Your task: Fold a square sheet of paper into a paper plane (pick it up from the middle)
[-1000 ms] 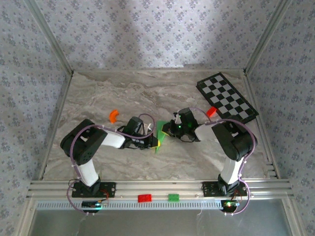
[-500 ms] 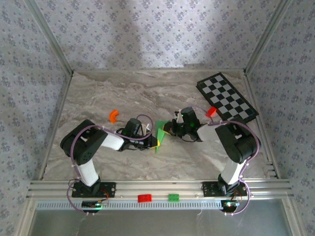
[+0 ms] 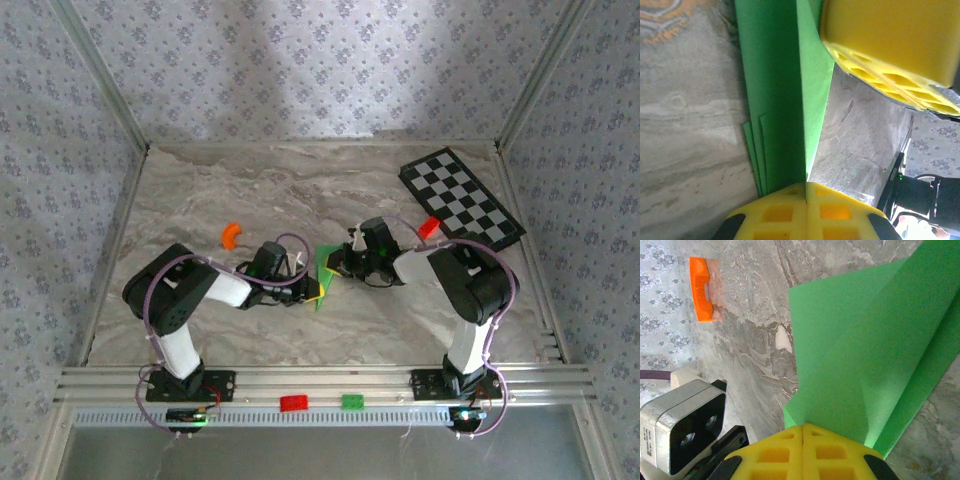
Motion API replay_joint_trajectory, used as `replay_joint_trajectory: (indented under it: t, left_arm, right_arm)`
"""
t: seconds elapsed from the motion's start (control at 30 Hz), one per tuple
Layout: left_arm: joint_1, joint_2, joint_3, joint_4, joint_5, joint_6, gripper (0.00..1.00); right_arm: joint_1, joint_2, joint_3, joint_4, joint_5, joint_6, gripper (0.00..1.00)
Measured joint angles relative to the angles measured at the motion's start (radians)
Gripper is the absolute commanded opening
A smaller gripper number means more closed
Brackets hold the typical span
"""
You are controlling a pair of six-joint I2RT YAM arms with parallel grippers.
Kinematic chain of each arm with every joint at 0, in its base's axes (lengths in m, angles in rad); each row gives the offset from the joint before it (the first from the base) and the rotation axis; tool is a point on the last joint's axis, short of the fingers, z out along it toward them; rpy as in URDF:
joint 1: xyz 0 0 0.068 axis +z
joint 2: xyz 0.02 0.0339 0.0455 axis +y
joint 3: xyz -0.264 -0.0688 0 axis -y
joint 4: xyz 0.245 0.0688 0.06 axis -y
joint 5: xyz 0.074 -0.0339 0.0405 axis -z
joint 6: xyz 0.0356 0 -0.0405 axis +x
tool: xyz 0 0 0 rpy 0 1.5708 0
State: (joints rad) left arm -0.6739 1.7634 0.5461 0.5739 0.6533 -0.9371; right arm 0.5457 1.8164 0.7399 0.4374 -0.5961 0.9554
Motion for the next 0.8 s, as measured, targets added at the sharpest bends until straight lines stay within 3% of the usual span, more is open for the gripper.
replay_joint_trajectory:
  t: [0.7, 0.8]
  left_arm:
    - [0.000, 0.000, -0.013, 0.030, -0.015, -0.051, 0.00]
    - [0.000, 0.000, -0.013, 0.030, -0.015, -0.052, 0.05]
  right_arm:
    - [0.002, 0.061, 0.059, -0.062, -0.007, -0.025, 0.09]
    - [0.009, 0.061, 0.080, -0.109, 0.010, -0.045, 0.09]
